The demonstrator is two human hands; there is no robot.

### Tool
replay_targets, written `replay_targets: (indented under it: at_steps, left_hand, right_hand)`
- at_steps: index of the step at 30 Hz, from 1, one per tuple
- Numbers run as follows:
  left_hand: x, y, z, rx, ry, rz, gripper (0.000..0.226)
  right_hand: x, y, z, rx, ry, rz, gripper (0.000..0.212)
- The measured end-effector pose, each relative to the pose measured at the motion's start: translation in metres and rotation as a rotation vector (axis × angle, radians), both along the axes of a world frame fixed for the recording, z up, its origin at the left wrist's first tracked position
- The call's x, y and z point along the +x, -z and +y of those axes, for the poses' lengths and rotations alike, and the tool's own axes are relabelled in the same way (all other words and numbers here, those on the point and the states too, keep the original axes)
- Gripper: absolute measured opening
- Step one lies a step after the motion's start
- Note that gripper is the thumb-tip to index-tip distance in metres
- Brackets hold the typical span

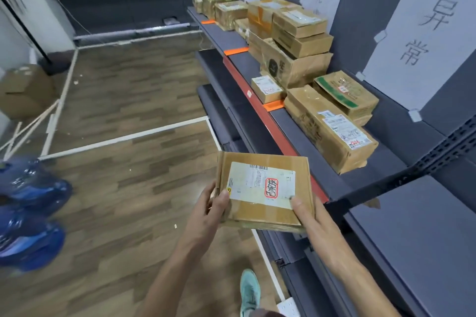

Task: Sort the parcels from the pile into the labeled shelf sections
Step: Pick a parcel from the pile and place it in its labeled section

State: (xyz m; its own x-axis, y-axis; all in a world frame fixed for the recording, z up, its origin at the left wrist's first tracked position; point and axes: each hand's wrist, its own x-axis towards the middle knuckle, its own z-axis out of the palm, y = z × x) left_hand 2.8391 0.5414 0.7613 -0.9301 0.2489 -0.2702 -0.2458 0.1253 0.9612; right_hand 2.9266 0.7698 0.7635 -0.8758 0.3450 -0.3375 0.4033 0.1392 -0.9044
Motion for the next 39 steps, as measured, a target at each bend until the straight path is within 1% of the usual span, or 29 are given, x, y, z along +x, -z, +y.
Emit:
replay_targets:
  at_steps: [2, 5, 8, 12, 15, 19, 24, 28, 32, 33, 36, 39]
  left_hand:
    - [-0.027, 0.0, 0.004, -0.013, -0.013, -0.009, 0.071]
    - [-0.069, -0.003, 0.011, -0.048, -0.065, -0.042, 0.078]
    - [-0.107, -0.006, 0.015, -0.083, -0.119, -0.068, 0.083]
    - [-0.15, -0.007, 0.02, -0.066, -0.18, -0.067, 0.085]
    - [-0.182, -0.007, 0.024, -0.069, -0.174, -0.07, 0.087]
    - [-0.231, -0.005, 0.023, -0.064, -0.147, -0.053, 0.097]
    - [-0.308, -0.002, 0.013, -0.058, -0.087, -0.043, 0.094]
    - [-0.38, 0.002, -0.011, -0.054, -0.008, -0.03, 0.085]
    - [-0.445, 0.0, -0.033, -0.091, 0.046, -0.056, 0.09]
    - [-0.46, 0.0, -0.037, -0.095, 0.055, -0.058, 0.088]
    - [-0.499, -0.003, -0.041, -0.102, 0.108, -0.043, 0.072]
    - [-0.536, -0.006, -0.036, -0.097, 0.144, -0.025, 0.071]
  right_hand:
    - [-0.031, 0.004, 0.005, -0.019, -0.022, 0.015, 0.061]
    - [-0.08, 0.007, 0.014, -0.038, -0.06, 0.021, 0.066]
    - [-0.127, 0.007, 0.02, -0.06, -0.095, 0.027, 0.065]
    - [-0.18, 0.006, 0.025, -0.055, -0.154, 0.01, 0.064]
    - [-0.214, 0.005, 0.029, -0.032, -0.166, 0.004, 0.067]
    - [-0.262, 0.005, 0.029, -0.045, -0.172, 0.01, 0.064]
    - [-0.335, 0.007, 0.017, -0.045, -0.131, 0.023, 0.069]
    - [-0.396, 0.011, -0.008, -0.044, -0.063, 0.035, 0.069]
    - [-0.448, 0.012, -0.035, -0.068, -0.042, 0.04, 0.068]
    - [-0.46, 0.012, -0.04, -0.074, -0.03, 0.037, 0.067]
    - [-0.488, 0.01, -0.048, -0.074, 0.002, 0.027, 0.066]
    - [-0.516, 0.006, -0.048, -0.058, 0.023, 0.029, 0.068]
